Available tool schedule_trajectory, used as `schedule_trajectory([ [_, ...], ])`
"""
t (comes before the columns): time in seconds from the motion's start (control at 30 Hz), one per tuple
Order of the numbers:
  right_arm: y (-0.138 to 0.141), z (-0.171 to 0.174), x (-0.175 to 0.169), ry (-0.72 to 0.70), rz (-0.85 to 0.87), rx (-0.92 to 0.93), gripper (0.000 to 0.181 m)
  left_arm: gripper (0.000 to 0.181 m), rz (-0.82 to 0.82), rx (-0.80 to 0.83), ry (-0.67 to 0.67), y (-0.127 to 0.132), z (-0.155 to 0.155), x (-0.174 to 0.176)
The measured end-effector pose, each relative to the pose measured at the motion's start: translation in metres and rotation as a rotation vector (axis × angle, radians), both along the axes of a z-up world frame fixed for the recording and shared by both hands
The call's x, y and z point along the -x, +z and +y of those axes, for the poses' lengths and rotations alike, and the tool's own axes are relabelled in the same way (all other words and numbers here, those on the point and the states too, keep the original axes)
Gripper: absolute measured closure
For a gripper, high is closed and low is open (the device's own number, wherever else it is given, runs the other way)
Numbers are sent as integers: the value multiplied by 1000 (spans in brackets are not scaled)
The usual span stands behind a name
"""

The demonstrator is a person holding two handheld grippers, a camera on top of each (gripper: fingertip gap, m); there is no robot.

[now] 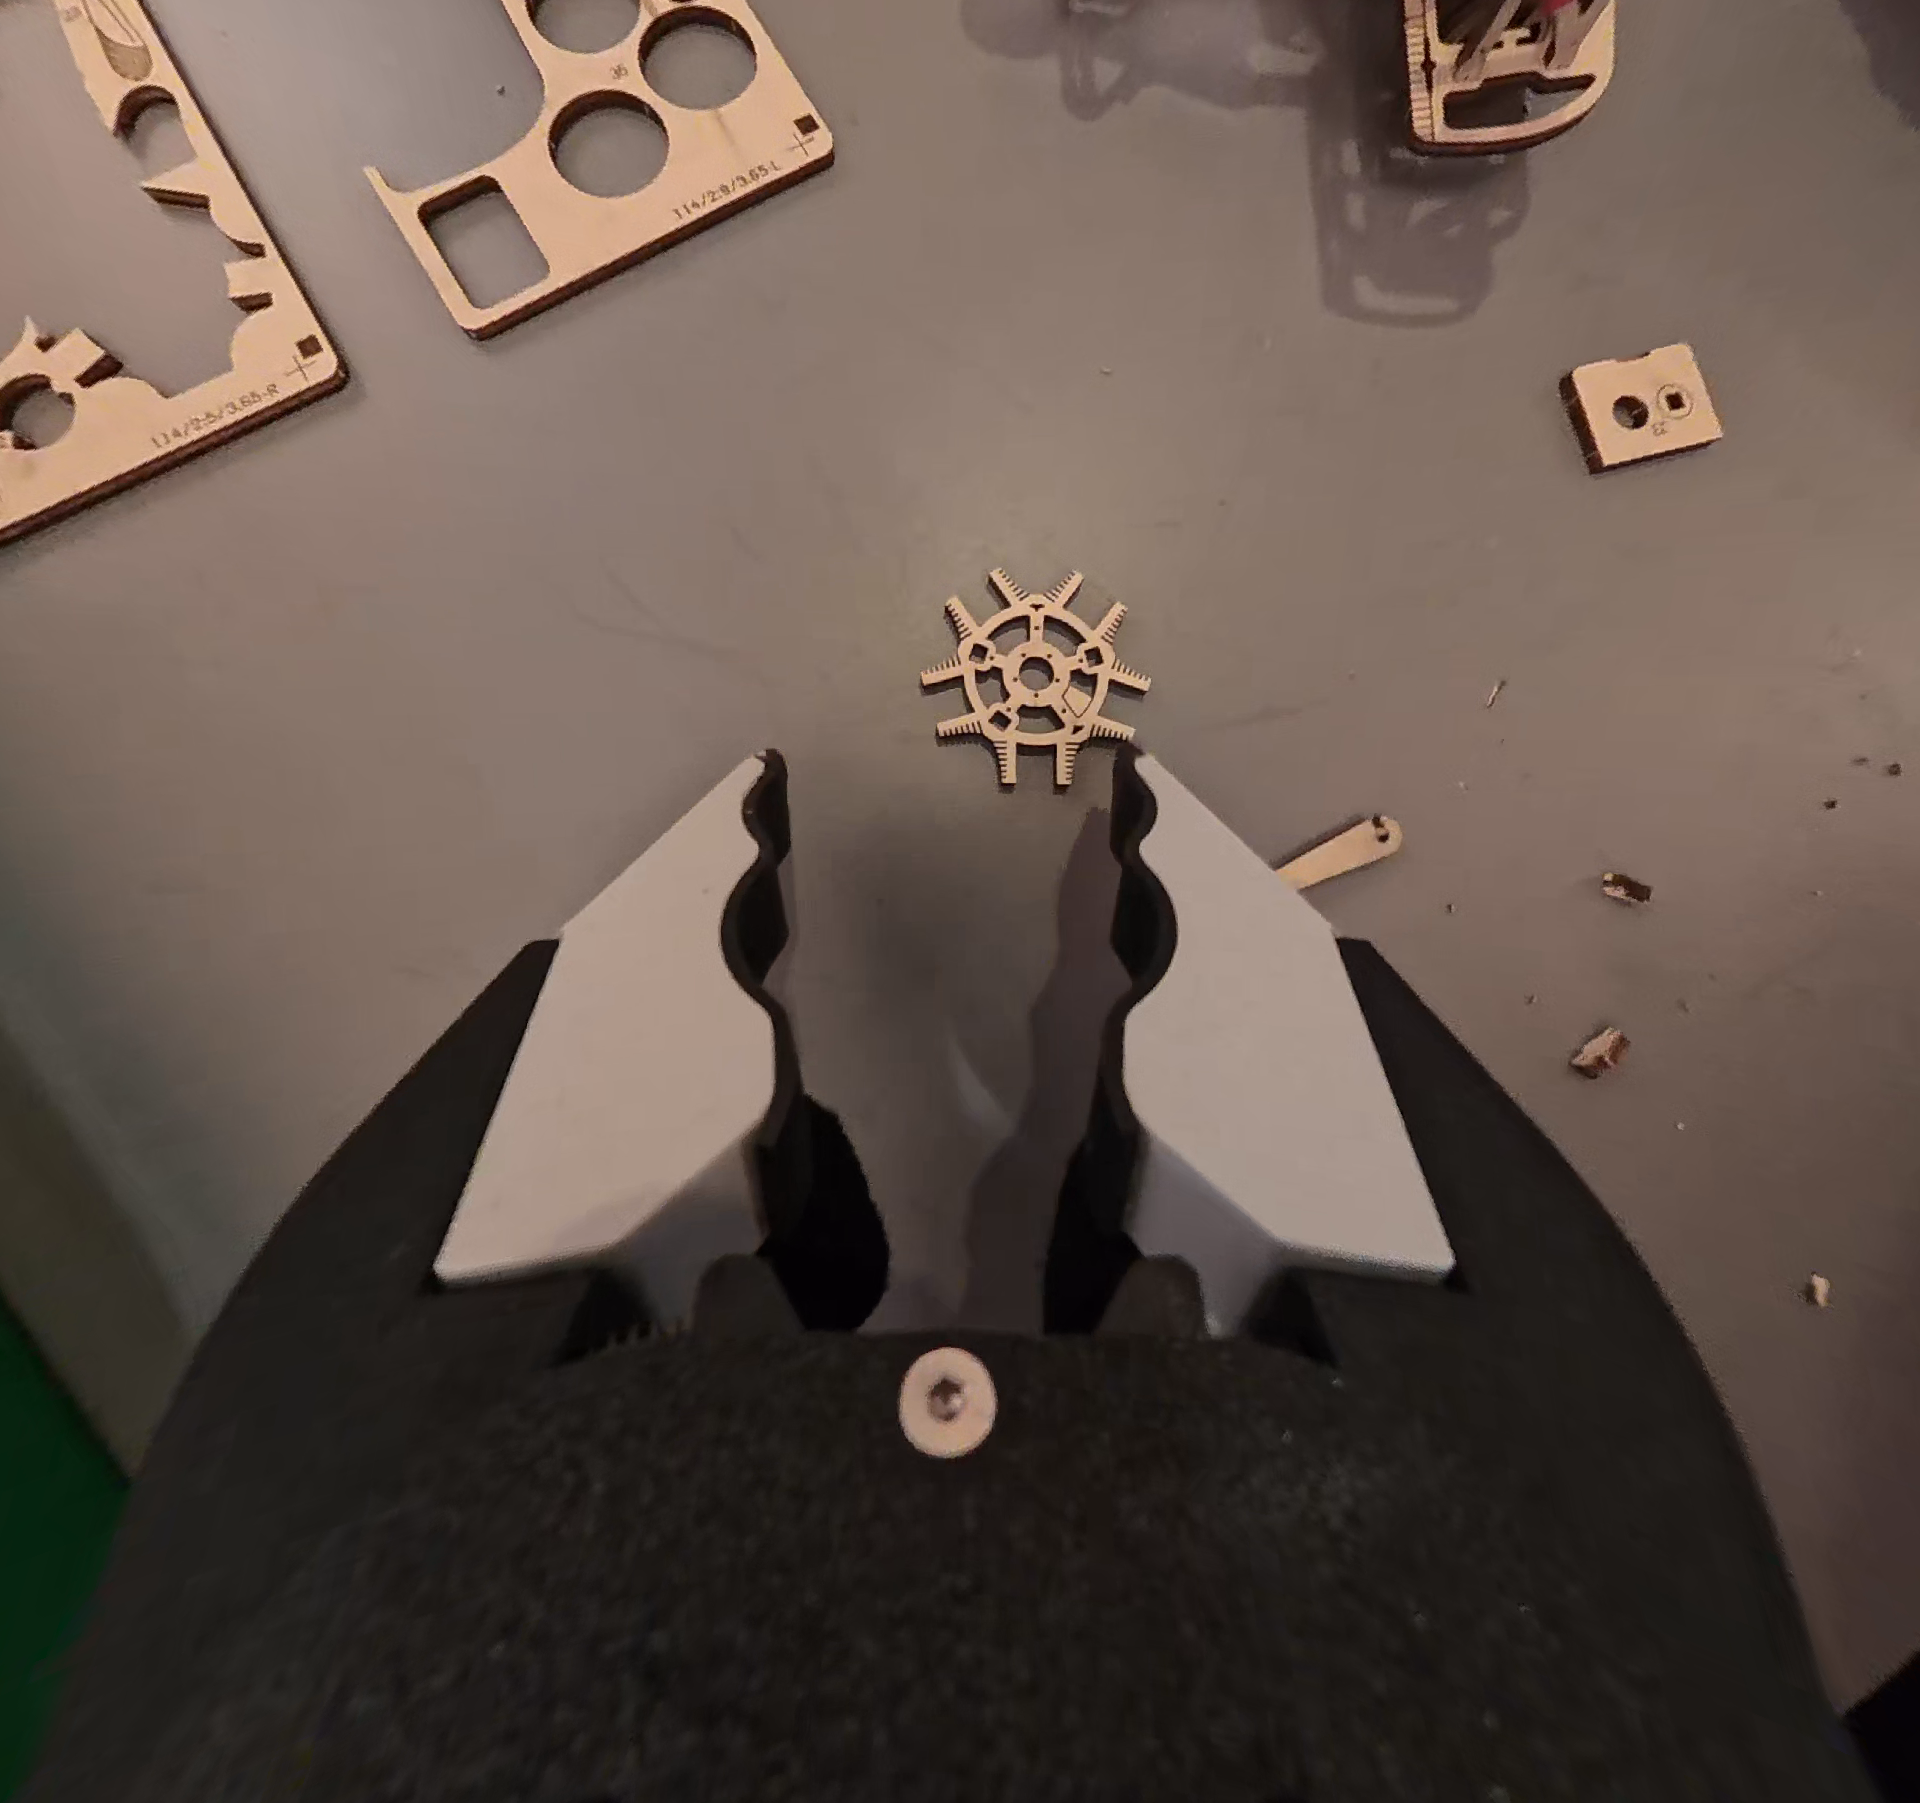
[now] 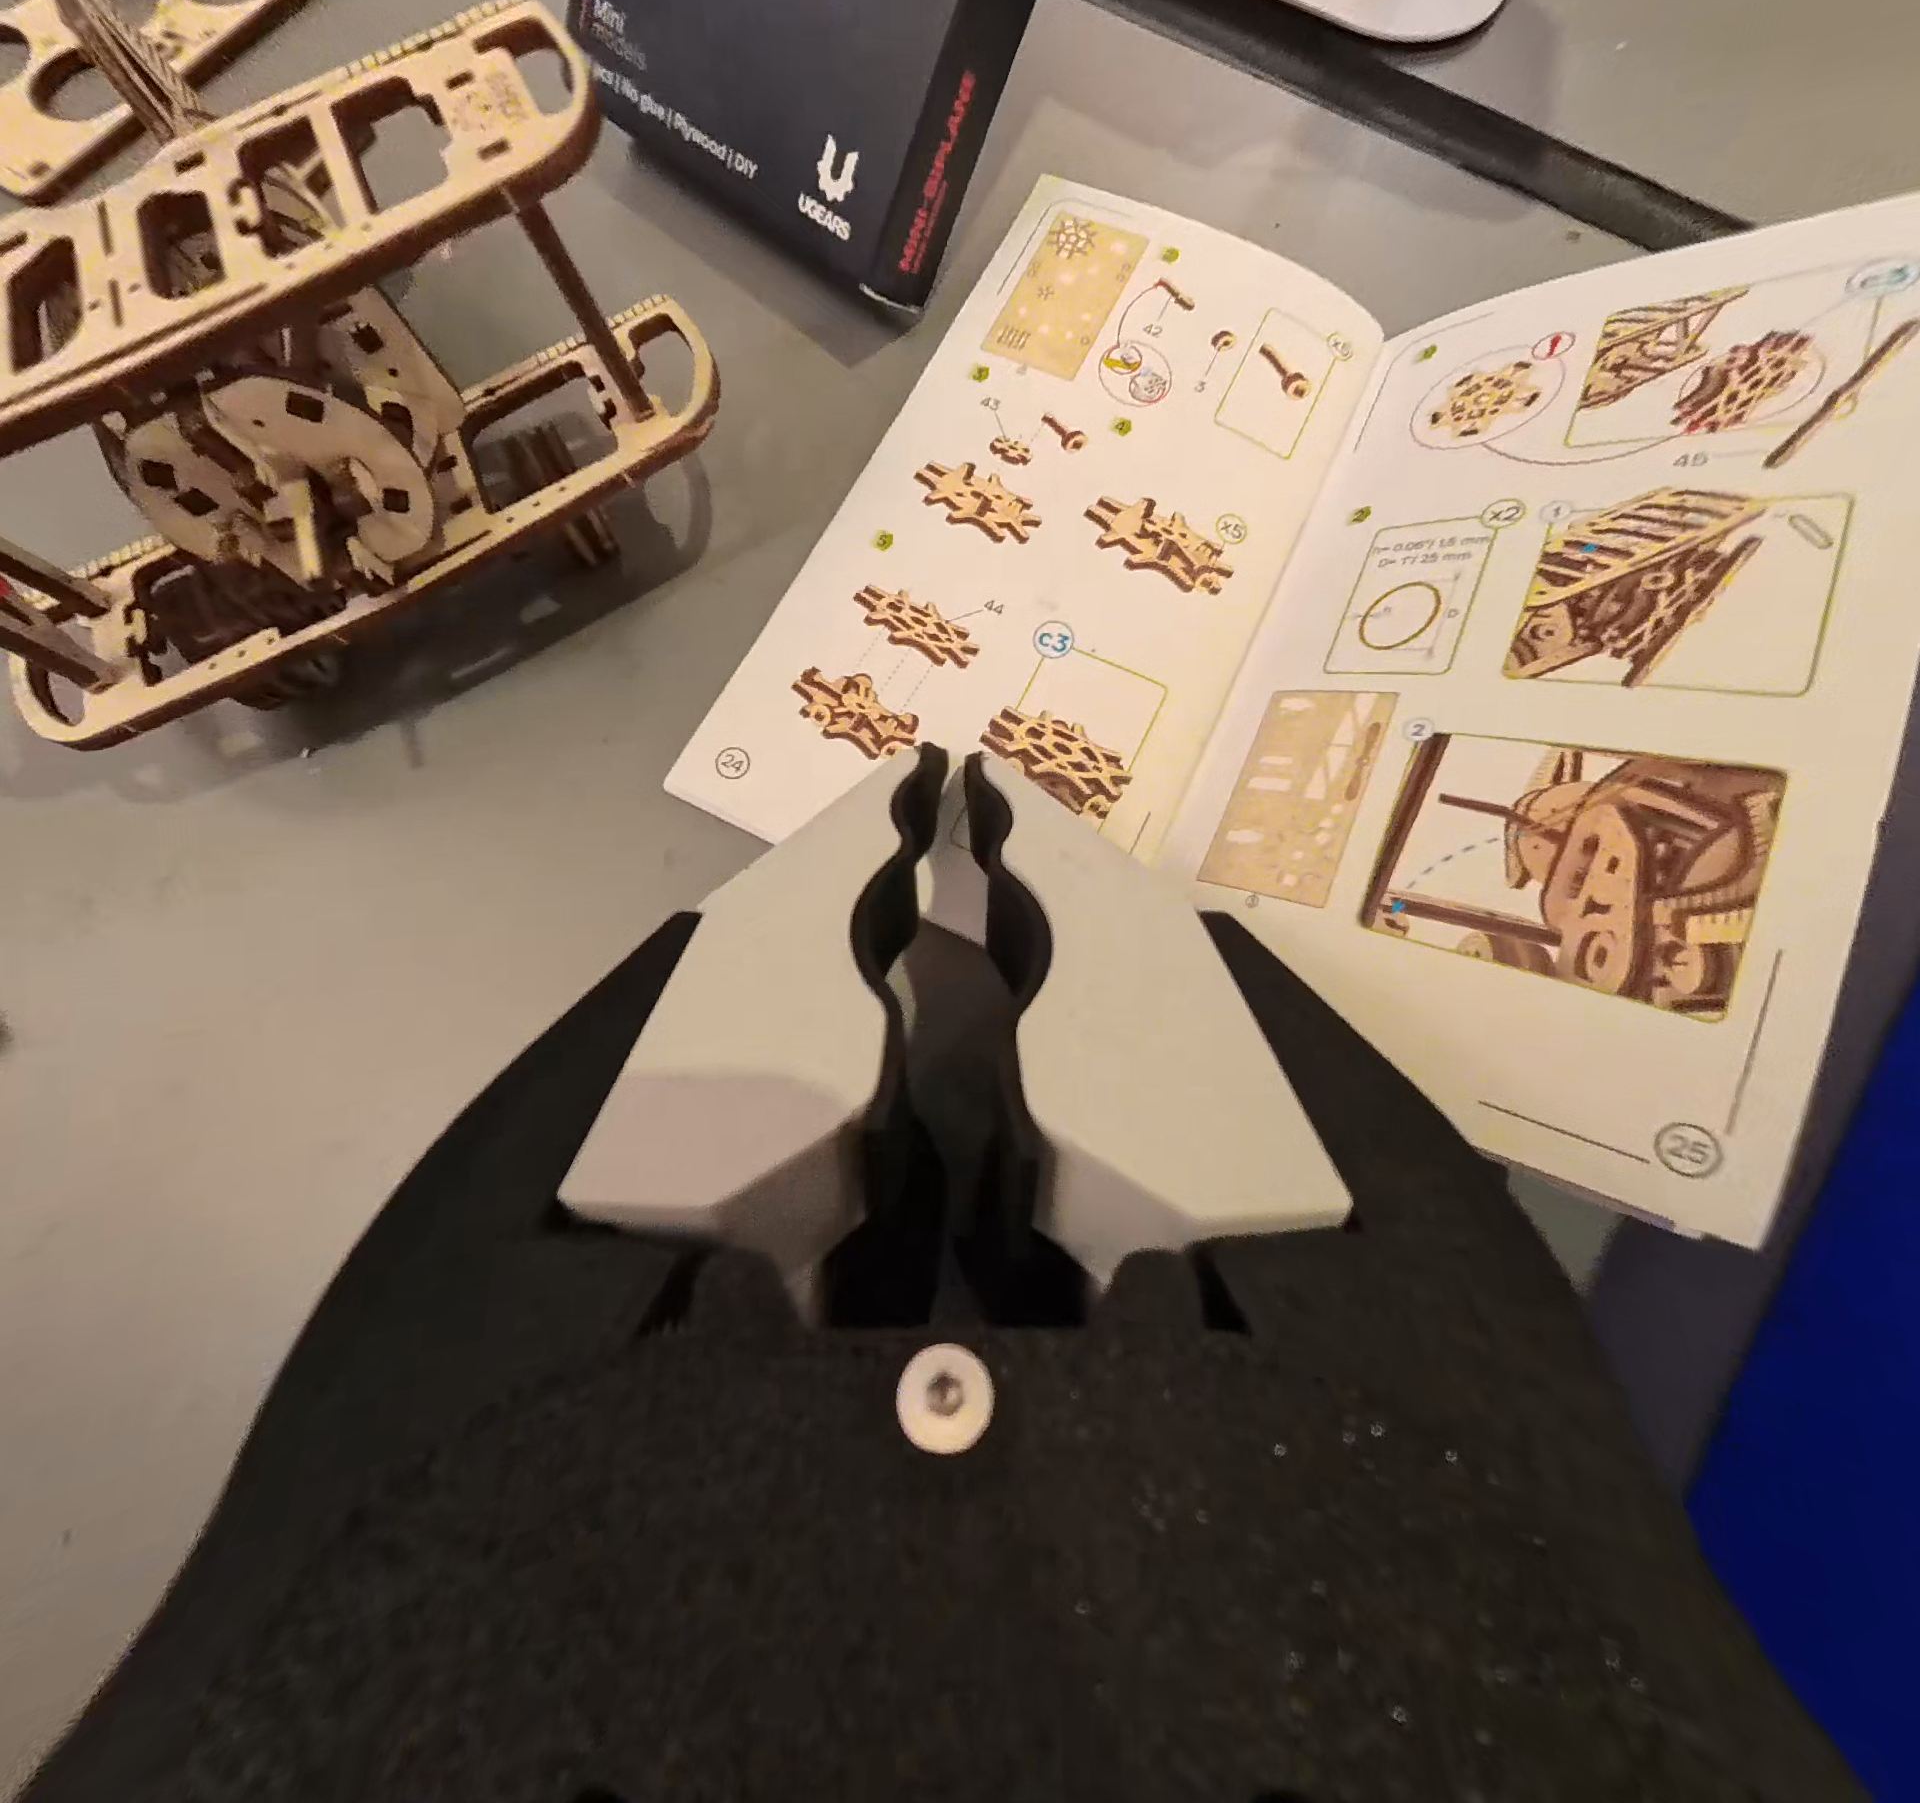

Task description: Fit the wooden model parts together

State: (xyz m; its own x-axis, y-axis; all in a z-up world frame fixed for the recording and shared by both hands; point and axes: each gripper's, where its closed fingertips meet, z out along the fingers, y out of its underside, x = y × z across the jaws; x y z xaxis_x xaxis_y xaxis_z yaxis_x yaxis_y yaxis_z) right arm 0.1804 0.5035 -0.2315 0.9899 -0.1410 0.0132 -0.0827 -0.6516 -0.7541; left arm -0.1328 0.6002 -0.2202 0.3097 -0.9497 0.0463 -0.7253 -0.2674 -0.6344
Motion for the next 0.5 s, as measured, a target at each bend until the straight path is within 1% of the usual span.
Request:
schedule_trajectory([
  [0.27,0,0,1,1,-55,6,180,122,7,11,-54,-10,-9,-5],
  [0.37,0,0,1,1,-56,6,180,122,-15,18,-79,-9,-12,-13],
  [0.5,0,0,1,-1,-40,4,180,130,1,-6,-109,-12,-15,-20],
])
